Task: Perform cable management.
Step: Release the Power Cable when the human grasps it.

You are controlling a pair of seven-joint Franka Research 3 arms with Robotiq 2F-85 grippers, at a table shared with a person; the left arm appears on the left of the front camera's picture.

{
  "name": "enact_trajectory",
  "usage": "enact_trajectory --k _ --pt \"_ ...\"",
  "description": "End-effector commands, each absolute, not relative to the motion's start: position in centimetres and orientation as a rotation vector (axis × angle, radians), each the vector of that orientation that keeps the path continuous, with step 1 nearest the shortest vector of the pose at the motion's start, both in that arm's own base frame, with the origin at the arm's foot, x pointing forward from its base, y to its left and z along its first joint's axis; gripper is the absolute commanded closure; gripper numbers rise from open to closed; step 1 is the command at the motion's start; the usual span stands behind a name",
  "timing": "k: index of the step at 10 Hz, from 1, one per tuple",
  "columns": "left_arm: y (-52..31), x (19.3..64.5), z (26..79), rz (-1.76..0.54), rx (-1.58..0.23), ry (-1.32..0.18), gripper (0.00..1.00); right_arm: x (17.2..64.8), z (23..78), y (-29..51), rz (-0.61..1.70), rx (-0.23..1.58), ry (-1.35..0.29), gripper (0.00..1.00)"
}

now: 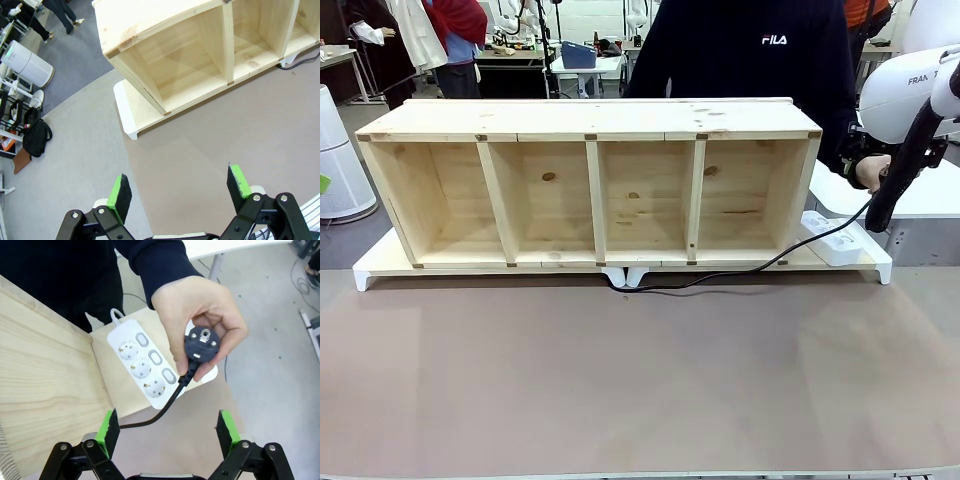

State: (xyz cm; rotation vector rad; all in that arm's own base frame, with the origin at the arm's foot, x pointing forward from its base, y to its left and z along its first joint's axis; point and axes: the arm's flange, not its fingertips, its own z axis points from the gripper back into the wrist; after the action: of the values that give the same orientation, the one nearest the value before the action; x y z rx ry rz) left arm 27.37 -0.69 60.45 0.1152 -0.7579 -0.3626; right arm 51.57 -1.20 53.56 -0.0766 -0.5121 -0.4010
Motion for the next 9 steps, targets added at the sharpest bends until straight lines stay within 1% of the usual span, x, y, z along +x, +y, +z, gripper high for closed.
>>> enact_trajectory --k 1,9 --pt "-0.72 27.40 60.46 -0.355 0.114 -0.760 0.00 51.54 53.50 -1.21 -0.408 -0.076 -0.508 0.00" --pt "-0.72 27.40 60.46 -0.355 0.114 -0.760 0.00 51.54 53.50 -1.21 -0.408 -0.076 -0.508 0.00"
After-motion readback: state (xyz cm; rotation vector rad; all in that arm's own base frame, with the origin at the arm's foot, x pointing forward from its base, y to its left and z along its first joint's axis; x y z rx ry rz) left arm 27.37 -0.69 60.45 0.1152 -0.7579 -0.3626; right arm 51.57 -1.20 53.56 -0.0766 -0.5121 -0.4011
